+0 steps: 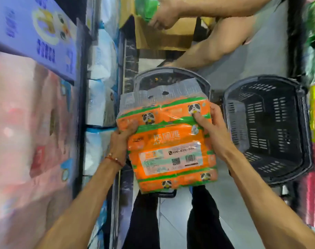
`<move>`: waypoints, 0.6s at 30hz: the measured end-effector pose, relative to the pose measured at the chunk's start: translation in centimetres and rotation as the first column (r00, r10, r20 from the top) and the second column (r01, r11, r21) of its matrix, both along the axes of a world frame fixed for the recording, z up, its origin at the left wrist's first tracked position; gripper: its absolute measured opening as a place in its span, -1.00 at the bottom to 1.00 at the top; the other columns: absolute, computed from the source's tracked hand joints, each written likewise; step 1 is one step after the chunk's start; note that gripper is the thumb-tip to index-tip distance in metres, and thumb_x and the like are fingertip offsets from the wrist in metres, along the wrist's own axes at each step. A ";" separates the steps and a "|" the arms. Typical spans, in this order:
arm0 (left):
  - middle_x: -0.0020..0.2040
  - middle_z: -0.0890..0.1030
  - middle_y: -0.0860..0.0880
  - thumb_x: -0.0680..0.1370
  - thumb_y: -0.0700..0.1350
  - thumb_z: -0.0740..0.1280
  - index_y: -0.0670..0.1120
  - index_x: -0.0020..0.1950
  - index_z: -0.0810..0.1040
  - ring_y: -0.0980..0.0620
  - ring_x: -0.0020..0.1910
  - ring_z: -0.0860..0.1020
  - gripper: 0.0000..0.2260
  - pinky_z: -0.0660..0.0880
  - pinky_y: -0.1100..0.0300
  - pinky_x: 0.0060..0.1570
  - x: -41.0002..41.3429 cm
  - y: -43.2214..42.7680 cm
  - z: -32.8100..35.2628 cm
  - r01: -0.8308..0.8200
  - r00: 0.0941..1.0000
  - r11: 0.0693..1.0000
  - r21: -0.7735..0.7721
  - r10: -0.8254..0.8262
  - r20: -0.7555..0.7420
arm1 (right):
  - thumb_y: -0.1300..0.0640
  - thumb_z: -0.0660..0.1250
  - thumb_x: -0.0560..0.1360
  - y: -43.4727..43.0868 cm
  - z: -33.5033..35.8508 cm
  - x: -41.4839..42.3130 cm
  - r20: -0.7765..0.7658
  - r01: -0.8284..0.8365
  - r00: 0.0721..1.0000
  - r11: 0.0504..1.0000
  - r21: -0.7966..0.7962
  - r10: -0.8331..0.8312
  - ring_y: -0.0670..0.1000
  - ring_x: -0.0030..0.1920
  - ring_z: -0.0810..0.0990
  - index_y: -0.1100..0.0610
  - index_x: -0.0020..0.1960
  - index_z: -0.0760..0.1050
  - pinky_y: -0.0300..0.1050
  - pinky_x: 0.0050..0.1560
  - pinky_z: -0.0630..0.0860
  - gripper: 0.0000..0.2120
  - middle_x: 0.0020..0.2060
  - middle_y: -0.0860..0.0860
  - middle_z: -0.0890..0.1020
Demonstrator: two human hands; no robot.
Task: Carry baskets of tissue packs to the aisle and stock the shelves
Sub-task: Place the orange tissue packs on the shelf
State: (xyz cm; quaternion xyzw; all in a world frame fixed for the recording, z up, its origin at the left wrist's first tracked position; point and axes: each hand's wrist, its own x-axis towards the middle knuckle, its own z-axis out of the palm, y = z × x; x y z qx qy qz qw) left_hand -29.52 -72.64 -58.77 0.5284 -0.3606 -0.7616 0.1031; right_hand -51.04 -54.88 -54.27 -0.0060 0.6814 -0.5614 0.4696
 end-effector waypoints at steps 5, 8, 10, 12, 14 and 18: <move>0.21 0.66 -0.26 0.33 0.15 0.62 -0.21 0.32 0.59 -0.35 0.20 0.61 -0.31 0.53 -0.34 0.21 3.1 5.0 1.8 -0.185 0.980 0.983 -0.007 0.185 0.072 | 0.06 0.37 0.65 1.3 0.4 0.7 0.047 -0.222 0.974 0.975 0.034 0.220 0.12 0.23 0.67 -0.01 0.39 0.33 0.04 0.13 0.70 -0.64 0.39 0.19 0.53; 0.19 0.68 -0.23 0.44 0.09 0.54 -0.15 0.32 0.61 -0.29 0.14 0.65 -0.47 0.59 -0.22 0.15 4.2 8.1 3.5 -0.285 0.957 0.958 0.039 0.282 0.074 | 0.06 0.33 0.68 1.7 1.0 0.8 0.008 -0.347 0.938 0.937 0.049 0.347 -0.04 0.13 0.70 0.06 0.45 0.28 -0.17 -0.03 0.68 -0.60 0.31 0.11 0.55; 0.20 0.67 -0.24 0.50 0.07 0.48 -0.12 0.31 0.62 -0.25 0.10 0.68 -0.55 0.60 -0.19 0.14 4.9 10.3 5.0 -0.349 0.937 0.933 0.086 0.346 0.053 | 0.07 0.32 0.69 1.8 1.7 1.2 0.001 -0.394 0.919 0.918 0.040 0.395 -0.21 -0.06 0.72 0.12 0.50 0.25 -0.29 -0.17 0.62 -0.54 0.20 -0.01 0.57; 0.20 0.67 -0.25 0.56 0.04 0.42 -0.12 0.30 0.62 -0.22 0.06 0.70 -0.62 0.62 -0.17 0.11 5.6 12.7 6.6 -0.403 0.915 0.908 0.117 0.401 0.037 | 0.02 0.34 0.68 2.2 2.9 1.6 0.046 -0.470 0.882 0.882 0.031 0.469 -0.18 -0.03 0.73 0.06 0.52 0.24 -0.24 -0.14 0.64 -0.51 0.24 0.00 0.59; 0.21 0.66 -0.25 0.56 -0.01 0.40 -0.17 0.35 0.58 -0.21 0.06 0.70 -0.59 0.64 -0.13 0.04 6.6 15.2 8.5 -0.460 0.887 0.878 0.137 0.462 0.011 | -0.07 0.39 0.64 2.9 4.0 2.1 0.100 -0.525 0.848 0.851 0.023 0.520 -0.03 0.11 0.73 -0.06 0.53 0.22 -0.10 -0.04 0.67 -0.45 0.36 0.08 0.57; 0.14 0.69 -0.23 0.52 0.00 0.46 -0.23 0.34 0.56 -0.19 0.03 0.71 -0.53 0.66 -0.04 -0.06 8.7 20.0 12.9 -0.614 0.789 0.787 0.053 0.613 0.032 | -0.29 0.32 0.59 4.3 7.9 3.6 0.090 -0.706 0.707 0.707 0.040 0.702 -0.11 0.45 0.38 -0.09 0.66 -0.02 -0.06 0.37 0.40 -0.19 0.50 -0.20 0.21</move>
